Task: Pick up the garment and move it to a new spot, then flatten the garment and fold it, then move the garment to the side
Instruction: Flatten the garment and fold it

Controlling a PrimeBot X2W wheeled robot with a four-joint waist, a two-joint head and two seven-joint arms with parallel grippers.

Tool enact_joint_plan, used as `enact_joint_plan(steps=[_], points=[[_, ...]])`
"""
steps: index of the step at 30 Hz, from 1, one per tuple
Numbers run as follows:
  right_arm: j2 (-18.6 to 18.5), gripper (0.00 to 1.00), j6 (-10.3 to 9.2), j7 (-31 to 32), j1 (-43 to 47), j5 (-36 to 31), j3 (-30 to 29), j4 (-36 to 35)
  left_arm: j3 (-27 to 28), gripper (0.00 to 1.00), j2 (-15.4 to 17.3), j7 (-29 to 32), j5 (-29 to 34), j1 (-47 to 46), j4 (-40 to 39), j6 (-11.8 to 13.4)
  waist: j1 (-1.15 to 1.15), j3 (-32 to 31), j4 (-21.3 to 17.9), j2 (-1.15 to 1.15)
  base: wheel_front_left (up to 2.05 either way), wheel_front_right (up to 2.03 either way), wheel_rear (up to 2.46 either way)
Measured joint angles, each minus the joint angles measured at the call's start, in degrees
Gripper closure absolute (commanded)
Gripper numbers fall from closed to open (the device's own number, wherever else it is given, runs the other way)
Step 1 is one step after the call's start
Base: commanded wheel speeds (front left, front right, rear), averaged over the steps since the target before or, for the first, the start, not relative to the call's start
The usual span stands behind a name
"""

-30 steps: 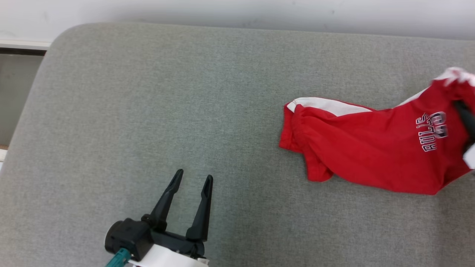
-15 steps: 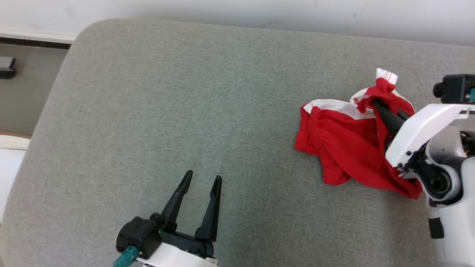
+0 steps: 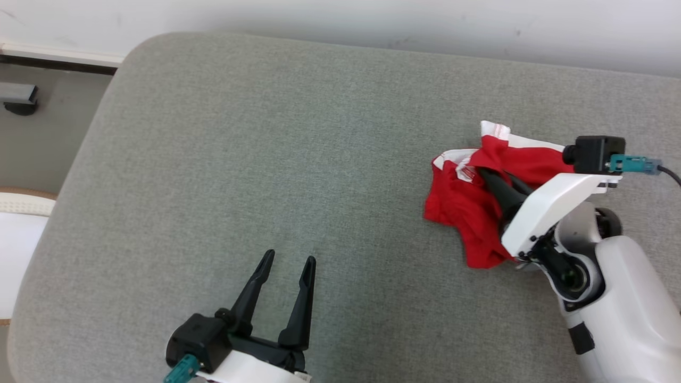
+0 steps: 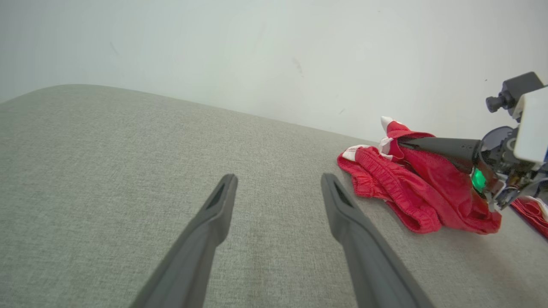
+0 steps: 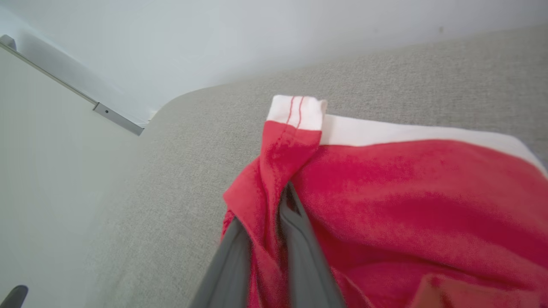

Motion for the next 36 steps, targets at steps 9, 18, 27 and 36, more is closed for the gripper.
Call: enact_joint_plan(steps=[9,18,27,36], points=[[0.0,0.00,0.00,-7.6,-0.8,14.5,11.1,4.1,0.9,0.00,0.0,0.0,0.5,0.7,1.1,-0.1,0.00,-1.1,-2.1,0.00,0.00,0.00,0.00],[0.1,0.00,0.00,-15.8,-1.9,11.4,19.7,8.4,2.8,0.00,0.0,0.0,1.0,2.1,2.5,-0.6,0.00,-3.3,-5.1,0.00,0.00,0.00,0.00],[0.1,0.00,0.00,-16.7,-3.2,-7.8,18.5,13.9,2.5,0.00,0.0,0.0,0.6,2.2,3.2,-1.1,0.00,-4.1,-6.7,0.00,0.00,0.00,0.00],[0.1,0.00,0.00,-11.9,0.5,-3.1,20.9,6.4,3.7,0.00,0.0,0.0,0.6,3.4,3.9,-1.1,0.00,-6.3,-6.9,0.00,0.00,0.00,0.00]])
